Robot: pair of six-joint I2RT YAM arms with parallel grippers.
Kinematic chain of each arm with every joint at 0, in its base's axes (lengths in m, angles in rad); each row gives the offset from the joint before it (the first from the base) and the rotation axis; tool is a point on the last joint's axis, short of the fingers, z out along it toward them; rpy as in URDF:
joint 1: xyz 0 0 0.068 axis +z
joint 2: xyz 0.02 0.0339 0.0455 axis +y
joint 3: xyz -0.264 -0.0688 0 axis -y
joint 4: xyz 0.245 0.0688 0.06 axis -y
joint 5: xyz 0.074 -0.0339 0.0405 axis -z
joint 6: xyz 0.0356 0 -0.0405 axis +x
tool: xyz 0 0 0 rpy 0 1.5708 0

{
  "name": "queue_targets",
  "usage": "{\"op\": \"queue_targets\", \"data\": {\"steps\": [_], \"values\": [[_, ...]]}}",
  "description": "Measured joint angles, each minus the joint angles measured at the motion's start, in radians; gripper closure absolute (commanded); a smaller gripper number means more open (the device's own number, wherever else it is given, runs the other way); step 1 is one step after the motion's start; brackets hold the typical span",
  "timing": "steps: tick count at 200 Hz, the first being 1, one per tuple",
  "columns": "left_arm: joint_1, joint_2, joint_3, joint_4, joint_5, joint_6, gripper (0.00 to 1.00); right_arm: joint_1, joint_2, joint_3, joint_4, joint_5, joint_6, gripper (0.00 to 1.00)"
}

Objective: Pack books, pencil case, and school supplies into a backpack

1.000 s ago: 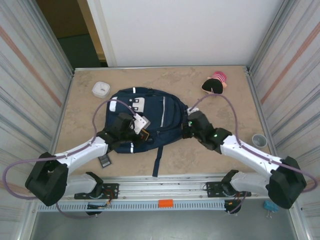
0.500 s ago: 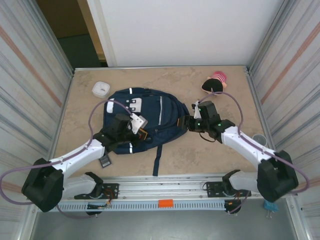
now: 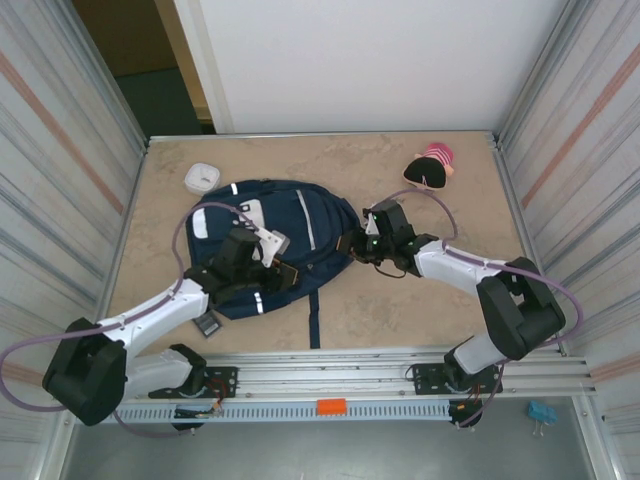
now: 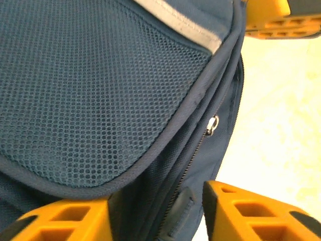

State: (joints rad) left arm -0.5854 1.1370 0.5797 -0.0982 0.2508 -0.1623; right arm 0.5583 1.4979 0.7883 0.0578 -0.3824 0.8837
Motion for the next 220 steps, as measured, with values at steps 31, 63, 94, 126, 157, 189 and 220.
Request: {"op": "queue_targets", "data": {"steps": [31, 63, 94, 126, 157, 189, 220], "values": [[0.0, -0.134, 0.005, -0.079, -0.105, -0.195, 0.3, -0.009, -0.014, -0.005, 0.003, -0.01, 0.003, 0.88], [0.003, -0.25, 0.0, -0.144, -0.198, -0.348, 0.29, -0.022, -0.014, -0.005, 0.003, -0.027, 0.003, 0.91], [0.016, -0.281, -0.05, -0.181, -0.237, -0.466, 0.3, -0.022, -0.014, -0.005, 0.002, -0.039, -0.003, 0.78], [0.019, -0.319, -0.105, -0.247, -0.248, -0.568, 0.29, -0.041, -0.013, 0.017, -0.035, -0.046, -0.025, 0.45], [0.019, -0.438, -0.154, -0.293, -0.263, -0.652, 0.29, -0.064, 0.051, 0.106, -0.05, -0.068, -0.032, 0.4], [0.021, -0.517, -0.198, -0.326, -0.288, -0.706, 0.29, -0.056, 0.155, 0.168, -0.051, -0.069, -0.055, 0.5], [0.031, -0.528, -0.229, -0.34, -0.305, -0.726, 0.29, -0.026, 0.201, 0.169, -0.059, -0.04, -0.083, 0.58]]}}
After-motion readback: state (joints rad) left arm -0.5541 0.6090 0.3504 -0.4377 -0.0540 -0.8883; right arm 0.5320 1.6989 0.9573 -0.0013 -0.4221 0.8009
